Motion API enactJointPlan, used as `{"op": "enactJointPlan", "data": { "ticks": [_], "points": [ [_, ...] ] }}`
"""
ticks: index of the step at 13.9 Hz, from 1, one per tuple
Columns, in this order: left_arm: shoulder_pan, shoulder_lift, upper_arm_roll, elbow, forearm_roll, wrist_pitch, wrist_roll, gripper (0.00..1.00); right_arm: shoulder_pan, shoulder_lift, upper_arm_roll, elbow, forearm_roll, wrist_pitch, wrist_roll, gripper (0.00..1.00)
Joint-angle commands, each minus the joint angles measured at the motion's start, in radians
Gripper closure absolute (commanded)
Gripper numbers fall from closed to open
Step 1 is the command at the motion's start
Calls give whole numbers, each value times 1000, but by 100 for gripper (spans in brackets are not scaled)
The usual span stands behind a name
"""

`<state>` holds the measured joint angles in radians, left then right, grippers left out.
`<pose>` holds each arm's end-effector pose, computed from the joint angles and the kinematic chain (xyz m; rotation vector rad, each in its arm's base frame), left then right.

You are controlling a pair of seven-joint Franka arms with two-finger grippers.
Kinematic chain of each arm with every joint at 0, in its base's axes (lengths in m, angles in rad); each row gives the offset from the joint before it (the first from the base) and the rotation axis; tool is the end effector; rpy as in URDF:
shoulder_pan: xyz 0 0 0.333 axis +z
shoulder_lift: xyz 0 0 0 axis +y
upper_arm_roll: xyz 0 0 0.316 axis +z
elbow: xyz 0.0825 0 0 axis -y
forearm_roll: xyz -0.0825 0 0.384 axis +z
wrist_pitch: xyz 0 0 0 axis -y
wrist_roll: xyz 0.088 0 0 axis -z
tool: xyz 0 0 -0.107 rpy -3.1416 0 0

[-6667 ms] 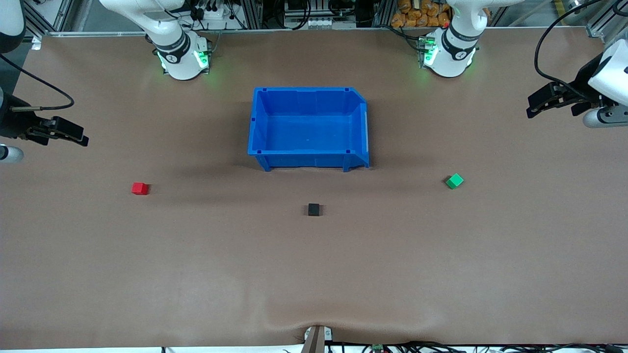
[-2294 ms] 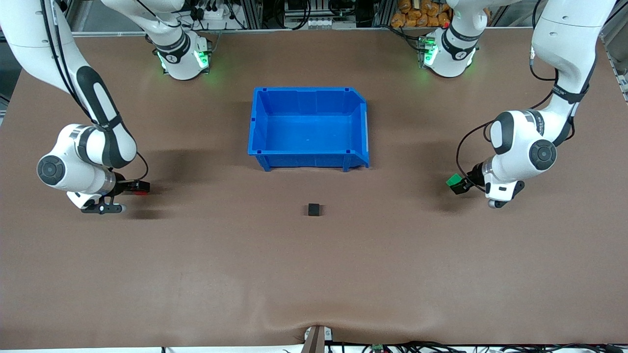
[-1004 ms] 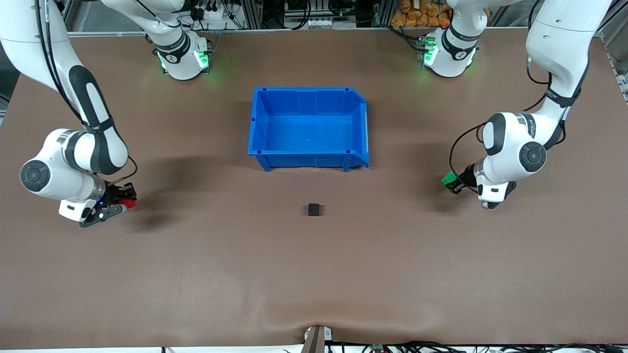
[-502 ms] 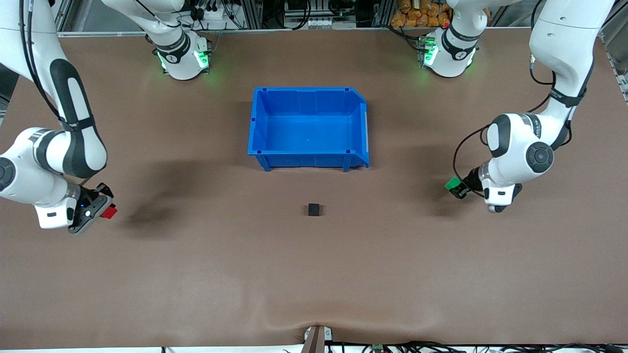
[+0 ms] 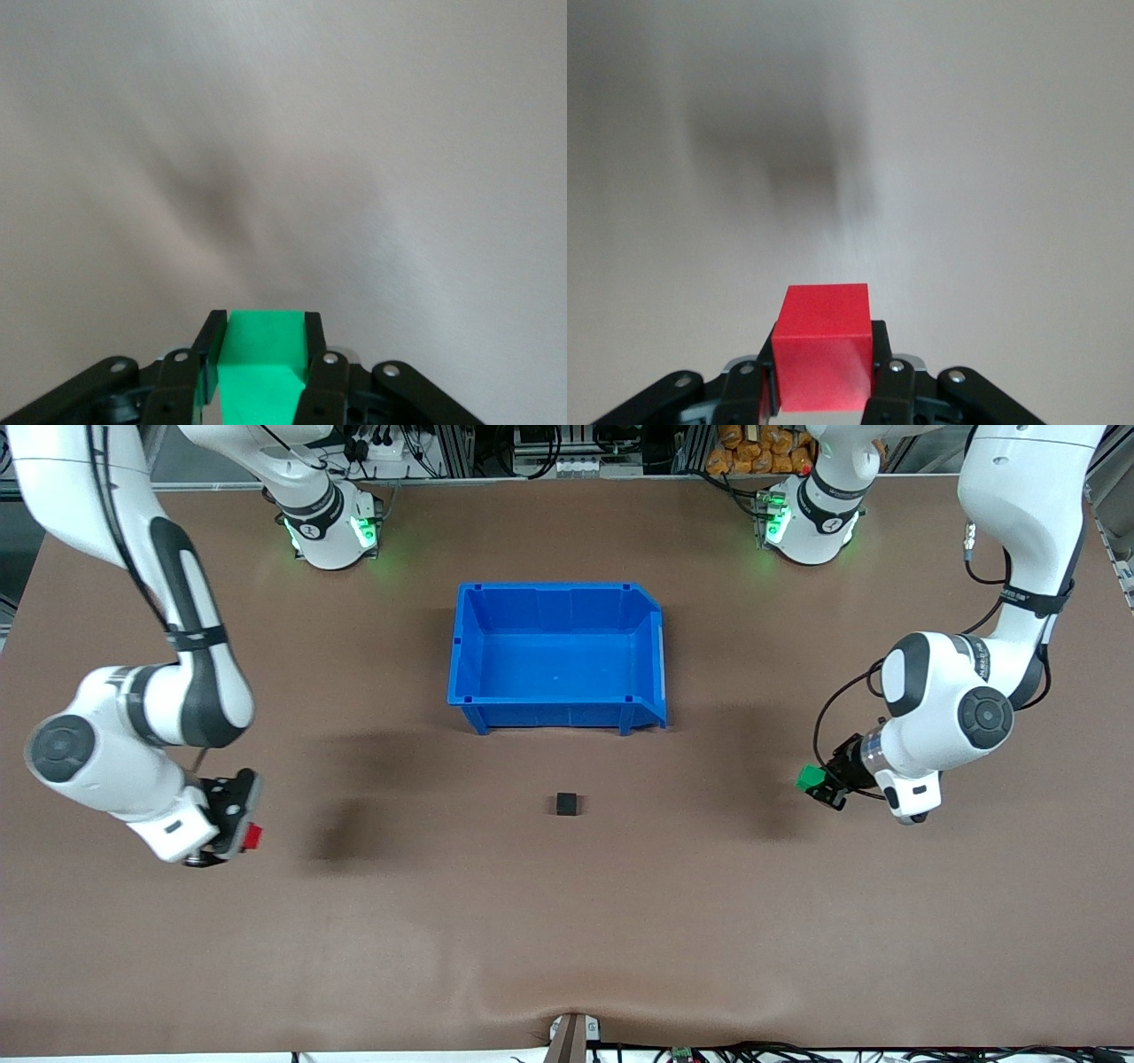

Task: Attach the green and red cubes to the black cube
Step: 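Carry the red cube with the right gripper while the left gripper carries green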

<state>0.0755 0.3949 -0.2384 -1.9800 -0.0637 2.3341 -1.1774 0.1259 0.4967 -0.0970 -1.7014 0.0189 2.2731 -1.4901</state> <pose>0.6004 -0.0947 0.2696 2.6191 1.5622 -0.1673 0.6777 0.0271 0.3141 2.2219 2.1134 0.0569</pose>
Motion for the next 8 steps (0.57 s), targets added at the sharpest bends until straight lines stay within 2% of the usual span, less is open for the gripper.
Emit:
{"op": "enactJointPlan", "data": {
  "ticks": [1,5,8],
  "points": [
    [-14,16,-19,44,-13,-19,-114,100,73,81,-7,84,3,-15,-41,100],
    [-55,19,-21,81,-13,-21,-232,100,144,183,-6,198,42,-118,52,100],
    [-95,28,-22,108,-40,-21,-315,100,250,189,-7,201,36,-132,227,100]
  ]
}}
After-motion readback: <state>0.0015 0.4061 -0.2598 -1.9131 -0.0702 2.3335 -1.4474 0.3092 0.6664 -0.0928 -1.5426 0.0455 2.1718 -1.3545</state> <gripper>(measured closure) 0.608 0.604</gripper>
